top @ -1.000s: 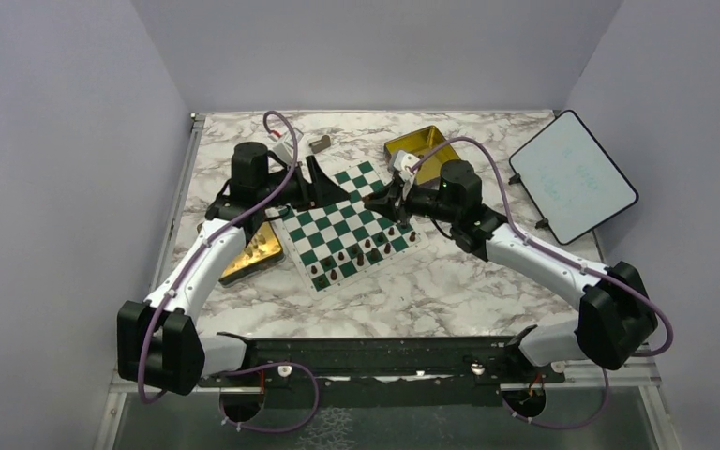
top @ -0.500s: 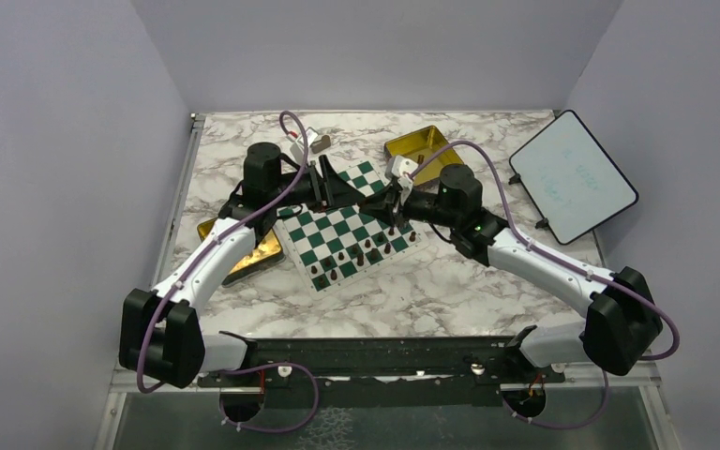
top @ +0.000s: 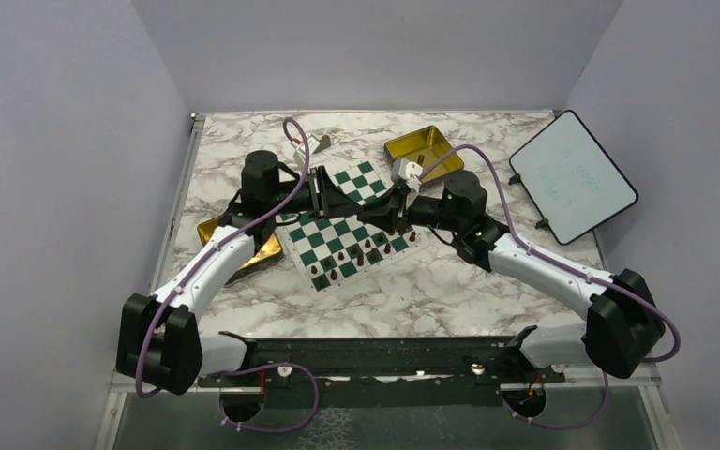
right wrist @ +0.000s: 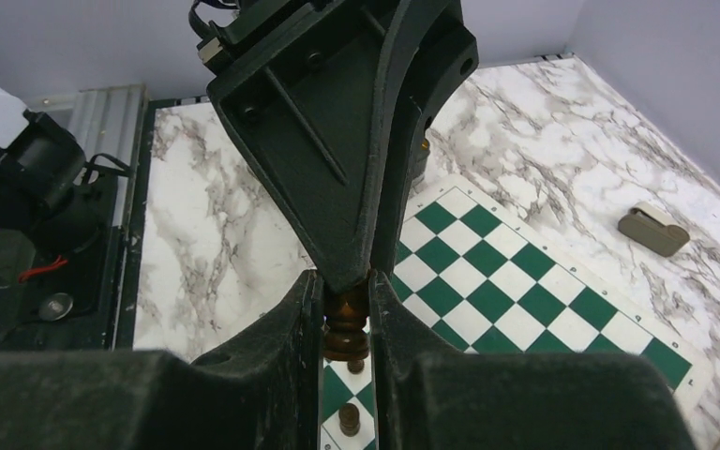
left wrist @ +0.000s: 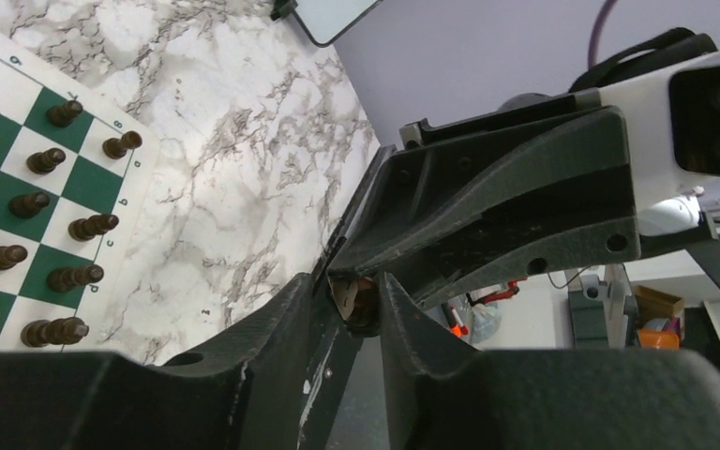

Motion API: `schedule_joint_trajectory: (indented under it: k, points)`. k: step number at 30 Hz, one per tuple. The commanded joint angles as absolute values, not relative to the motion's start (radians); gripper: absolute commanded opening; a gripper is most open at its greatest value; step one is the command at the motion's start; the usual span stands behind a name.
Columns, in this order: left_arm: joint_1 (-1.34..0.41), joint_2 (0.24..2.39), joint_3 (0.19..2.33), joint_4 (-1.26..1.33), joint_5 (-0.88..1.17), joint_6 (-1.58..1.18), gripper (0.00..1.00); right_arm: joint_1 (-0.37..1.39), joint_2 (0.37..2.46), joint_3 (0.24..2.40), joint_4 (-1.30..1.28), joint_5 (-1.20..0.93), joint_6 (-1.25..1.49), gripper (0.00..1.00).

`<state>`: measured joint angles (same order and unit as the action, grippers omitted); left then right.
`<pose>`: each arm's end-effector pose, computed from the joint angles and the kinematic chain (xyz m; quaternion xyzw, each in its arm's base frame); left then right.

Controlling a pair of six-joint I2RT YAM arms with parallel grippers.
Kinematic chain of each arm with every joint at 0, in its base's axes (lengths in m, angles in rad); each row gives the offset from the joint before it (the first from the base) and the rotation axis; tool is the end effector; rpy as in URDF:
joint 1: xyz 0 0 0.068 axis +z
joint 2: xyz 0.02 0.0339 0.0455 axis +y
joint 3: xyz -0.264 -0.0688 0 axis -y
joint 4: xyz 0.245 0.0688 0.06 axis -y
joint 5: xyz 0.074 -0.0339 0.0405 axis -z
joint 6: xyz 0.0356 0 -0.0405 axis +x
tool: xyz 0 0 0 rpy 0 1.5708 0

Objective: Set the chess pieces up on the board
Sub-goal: Place the chess piece on the chessboard.

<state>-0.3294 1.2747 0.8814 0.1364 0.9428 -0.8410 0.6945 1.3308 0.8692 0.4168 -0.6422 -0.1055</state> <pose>0.2595 -0.1191 0.3034 0.0898 0.7527 -0.6003 0.2549 0.2213 0.2121 0.3099 -0.4680 0.5468 0.4086 0.5613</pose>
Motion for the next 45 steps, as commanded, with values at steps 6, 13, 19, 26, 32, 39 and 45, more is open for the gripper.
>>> schedule_joint_trajectory:
  k: [6,13,19,26,32,39,45]
  points:
    - [-0.334,1.19,0.864,0.217,1.044,-0.811,0.13,0.7,1.298,0.865,0.511,-0.748,-0.02,0.14]
    - [-0.334,1.186,0.897,0.12,1.054,-0.736,0.0,0.7,1.302,0.874,0.522,-0.753,-0.003,0.17]
    - [-0.333,1.199,0.919,0.058,1.0,-0.676,0.0,0.699,1.273,0.836,0.514,-0.754,0.051,0.47]
    - [-0.339,1.23,0.996,-0.173,0.832,-0.487,0.0,0.7,1.114,0.716,0.452,-0.544,0.141,0.77]
    - [-0.388,1.236,1.043,-0.308,0.603,-0.384,0.0,0.701,0.975,0.67,0.284,-0.311,0.201,1.0]
    - [-0.513,1.314,1.149,-0.431,0.308,-0.328,0.0,0.701,0.839,0.673,0.024,-0.082,0.264,1.0]
    - [-0.65,1.445,1.254,-0.449,0.105,-0.346,0.0,0.7,0.722,0.672,-0.111,0.037,0.283,1.0]
